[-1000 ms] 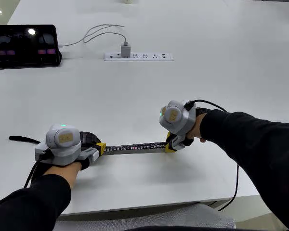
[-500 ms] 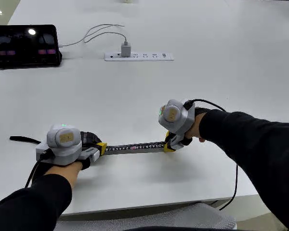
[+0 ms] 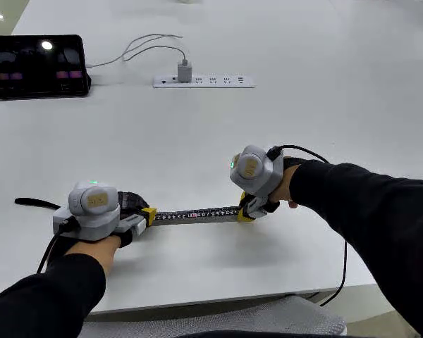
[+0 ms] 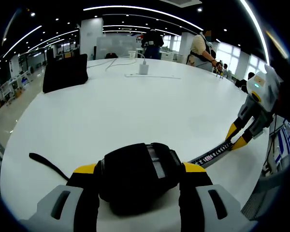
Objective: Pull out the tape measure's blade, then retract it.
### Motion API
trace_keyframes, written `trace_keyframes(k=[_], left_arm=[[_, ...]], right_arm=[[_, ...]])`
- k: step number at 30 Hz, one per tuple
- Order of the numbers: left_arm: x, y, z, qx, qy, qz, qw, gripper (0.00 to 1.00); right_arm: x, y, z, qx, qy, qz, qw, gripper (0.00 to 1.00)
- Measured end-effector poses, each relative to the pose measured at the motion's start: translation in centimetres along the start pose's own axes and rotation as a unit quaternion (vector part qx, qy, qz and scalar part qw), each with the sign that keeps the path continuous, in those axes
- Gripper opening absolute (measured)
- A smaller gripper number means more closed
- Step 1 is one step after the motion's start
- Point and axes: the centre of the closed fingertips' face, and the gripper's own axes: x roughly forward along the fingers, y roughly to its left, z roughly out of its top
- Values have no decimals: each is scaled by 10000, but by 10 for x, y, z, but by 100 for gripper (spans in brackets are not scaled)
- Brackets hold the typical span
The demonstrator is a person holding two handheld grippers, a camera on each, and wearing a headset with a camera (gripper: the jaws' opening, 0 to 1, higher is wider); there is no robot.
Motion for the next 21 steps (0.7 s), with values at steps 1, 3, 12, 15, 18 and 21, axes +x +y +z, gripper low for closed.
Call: trace_keyframes(k=[1,3,12,15,18,21], left_arm=[[0,0,0,2,-2,1,10000,63],[0,0,0,0,0,1,10000,63],[-1,-2,1,0,-3,2,10000,63],[-2,-2,1,4,-4,2,10000,63],[-2,-2,1,4,-3,5,10000,63],[-2,-2,1,3,4,6,10000,63]], right_arm=[[0,0,0,-2,-6,0,10000,11],[0,0,1,-12,-11,-4,10000,11],[1,1,4,-20,-30,-2,10000,11],[1,1,5,12,-40,6,10000,11],[1,1,6,5,-38,3,10000,11],[2,2,7,-6,-36,-1,10000,11]])
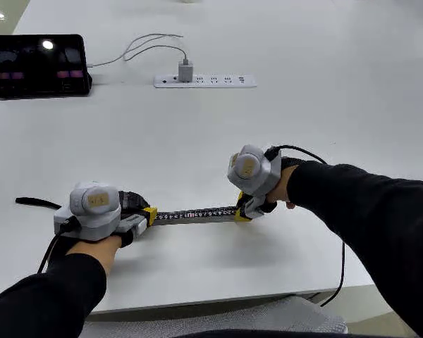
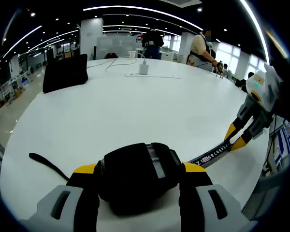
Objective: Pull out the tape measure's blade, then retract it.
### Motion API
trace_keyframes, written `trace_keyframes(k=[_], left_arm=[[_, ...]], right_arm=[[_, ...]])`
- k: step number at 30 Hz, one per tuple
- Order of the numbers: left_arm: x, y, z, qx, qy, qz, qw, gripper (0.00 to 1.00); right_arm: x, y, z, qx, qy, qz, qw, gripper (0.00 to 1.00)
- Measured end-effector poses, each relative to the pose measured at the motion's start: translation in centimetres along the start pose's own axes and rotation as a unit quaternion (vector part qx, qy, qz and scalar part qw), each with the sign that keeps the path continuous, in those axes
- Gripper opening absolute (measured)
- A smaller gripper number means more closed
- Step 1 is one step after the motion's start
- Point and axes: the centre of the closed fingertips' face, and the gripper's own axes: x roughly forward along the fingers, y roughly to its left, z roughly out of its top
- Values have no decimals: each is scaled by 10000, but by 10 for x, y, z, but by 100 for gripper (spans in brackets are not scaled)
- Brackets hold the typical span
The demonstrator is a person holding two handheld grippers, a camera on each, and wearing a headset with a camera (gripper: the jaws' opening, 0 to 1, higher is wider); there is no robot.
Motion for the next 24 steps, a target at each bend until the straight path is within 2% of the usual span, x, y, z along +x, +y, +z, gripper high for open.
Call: trace_keyframes(k=[24], left_arm=[[1,1,0,12,9,3,10000,63]], right_arm=[[3,1,8,-4,-65,-2,10000,11]])
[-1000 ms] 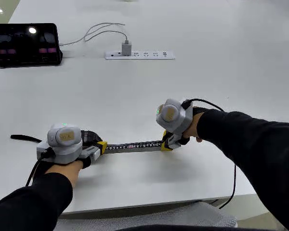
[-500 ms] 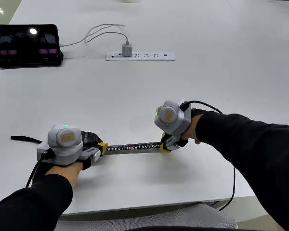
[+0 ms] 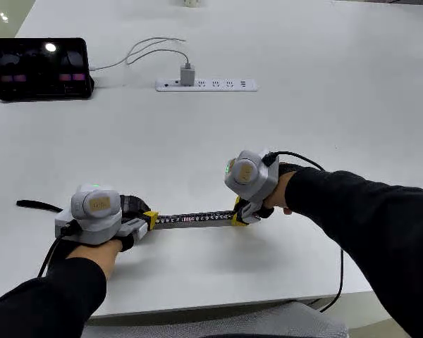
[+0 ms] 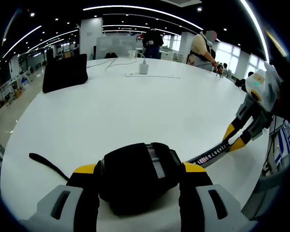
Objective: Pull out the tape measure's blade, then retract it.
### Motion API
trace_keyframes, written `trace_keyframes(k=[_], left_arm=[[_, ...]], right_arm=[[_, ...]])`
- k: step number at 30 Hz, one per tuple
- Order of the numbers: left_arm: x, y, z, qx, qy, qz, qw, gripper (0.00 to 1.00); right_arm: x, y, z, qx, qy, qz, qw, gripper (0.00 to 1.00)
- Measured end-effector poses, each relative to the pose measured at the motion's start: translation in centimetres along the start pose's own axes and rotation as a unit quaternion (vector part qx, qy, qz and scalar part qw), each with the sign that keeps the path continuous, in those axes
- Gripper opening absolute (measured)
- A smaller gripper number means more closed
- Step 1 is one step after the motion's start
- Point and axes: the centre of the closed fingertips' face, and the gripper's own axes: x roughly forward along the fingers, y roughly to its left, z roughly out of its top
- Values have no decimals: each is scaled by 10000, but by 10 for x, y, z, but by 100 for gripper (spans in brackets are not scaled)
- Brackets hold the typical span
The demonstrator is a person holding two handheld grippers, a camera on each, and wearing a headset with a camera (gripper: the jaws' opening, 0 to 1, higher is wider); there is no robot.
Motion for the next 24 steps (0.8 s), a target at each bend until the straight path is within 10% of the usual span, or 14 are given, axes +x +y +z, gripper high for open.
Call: trace_keyframes(k=[24], left_arm=[[-1,-2,-1,-15,71,-31,10000,62]], right_arm=[[5,0,9,77,-17,1,10000,11]])
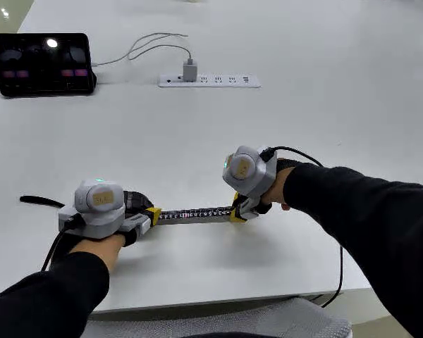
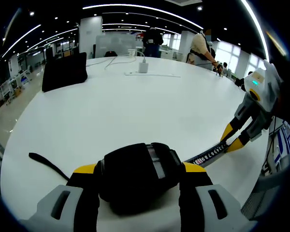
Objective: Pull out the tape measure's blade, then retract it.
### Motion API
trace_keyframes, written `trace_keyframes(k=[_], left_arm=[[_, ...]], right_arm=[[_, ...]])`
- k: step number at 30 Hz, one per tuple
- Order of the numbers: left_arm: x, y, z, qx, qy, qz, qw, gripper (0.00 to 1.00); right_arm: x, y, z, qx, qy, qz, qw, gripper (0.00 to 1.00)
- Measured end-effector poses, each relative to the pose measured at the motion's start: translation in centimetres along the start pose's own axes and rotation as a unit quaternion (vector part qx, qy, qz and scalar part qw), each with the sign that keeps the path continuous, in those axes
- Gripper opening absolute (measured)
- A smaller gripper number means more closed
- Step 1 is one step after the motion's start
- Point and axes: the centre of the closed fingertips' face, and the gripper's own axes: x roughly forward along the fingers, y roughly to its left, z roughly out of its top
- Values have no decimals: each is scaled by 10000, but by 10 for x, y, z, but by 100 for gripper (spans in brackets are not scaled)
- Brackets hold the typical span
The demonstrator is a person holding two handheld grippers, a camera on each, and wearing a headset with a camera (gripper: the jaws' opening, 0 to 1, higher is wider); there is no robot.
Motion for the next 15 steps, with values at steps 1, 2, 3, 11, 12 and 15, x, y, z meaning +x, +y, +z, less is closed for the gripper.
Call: trace_keyframes(k=[1,2,3,11,12,15], left_arm=[[0,0,0,-6,2,-6,10000,62],[0,0,0,-11,4,-13,10000,62],[0,0,0,-15,9,-16,10000,62],[-1,-1,0,-29,22,-56,10000,62],[-1,-1,0,-28,20,-58,10000,62],[-2,-1,0,-53,32,-70,10000,62]], right_arm=[[0,0,1,27,-21,5,10000,11],[0,0,1,39,-35,7,10000,11],[0,0,1,46,-46,7,10000,11],[2,1,5,74,-82,22,9999,11],[2,1,5,70,-82,24,9999,11],[2,1,6,60,-84,30,9999,11]])
